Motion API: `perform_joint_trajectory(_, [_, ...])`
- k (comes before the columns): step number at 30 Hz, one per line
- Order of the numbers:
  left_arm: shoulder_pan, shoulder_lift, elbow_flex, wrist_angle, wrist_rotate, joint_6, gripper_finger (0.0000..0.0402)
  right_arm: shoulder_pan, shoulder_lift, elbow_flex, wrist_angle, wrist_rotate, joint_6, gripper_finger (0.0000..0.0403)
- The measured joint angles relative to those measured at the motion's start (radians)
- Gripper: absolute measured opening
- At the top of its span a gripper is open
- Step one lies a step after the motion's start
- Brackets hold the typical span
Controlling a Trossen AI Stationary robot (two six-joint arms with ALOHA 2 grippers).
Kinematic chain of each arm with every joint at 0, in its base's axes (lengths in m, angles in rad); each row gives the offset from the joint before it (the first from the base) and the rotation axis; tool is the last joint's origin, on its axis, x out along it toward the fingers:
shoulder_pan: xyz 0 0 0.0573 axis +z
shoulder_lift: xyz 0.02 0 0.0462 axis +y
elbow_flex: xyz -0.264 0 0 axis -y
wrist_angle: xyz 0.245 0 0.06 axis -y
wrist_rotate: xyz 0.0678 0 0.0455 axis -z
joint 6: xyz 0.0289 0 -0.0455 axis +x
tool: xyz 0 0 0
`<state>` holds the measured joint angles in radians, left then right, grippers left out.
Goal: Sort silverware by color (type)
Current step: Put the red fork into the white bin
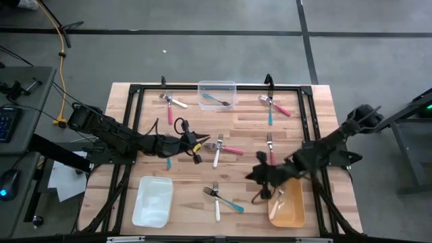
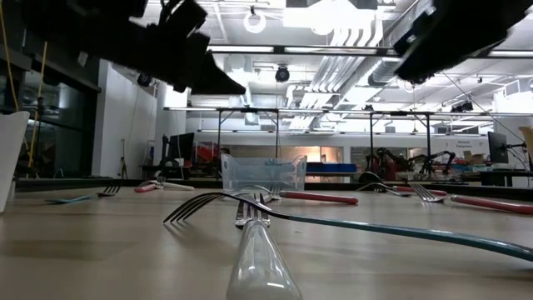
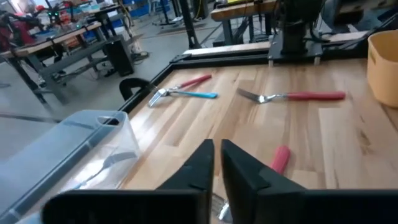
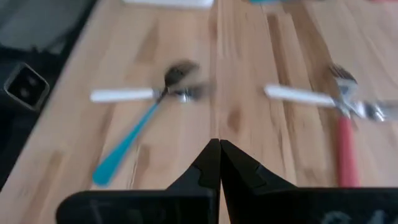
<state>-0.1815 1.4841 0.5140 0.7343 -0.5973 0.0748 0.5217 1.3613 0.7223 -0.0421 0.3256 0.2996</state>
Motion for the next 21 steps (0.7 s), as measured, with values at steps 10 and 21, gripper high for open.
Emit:
perform_joint_trajectory(10, [0.094,-0.024,-0.092,0.082,0.174,-0.022,0.0001,-0.297,0.055,-0.082,0.263,-0.285,-0.103,0.0001])
perform_joint_trajectory(21, [0.186,-0.227,-0.193,0.030,0.320,-0.001,0.0001,-0.433,0.287,0.194,-0.002,-0.300,-0.095,0.0094])
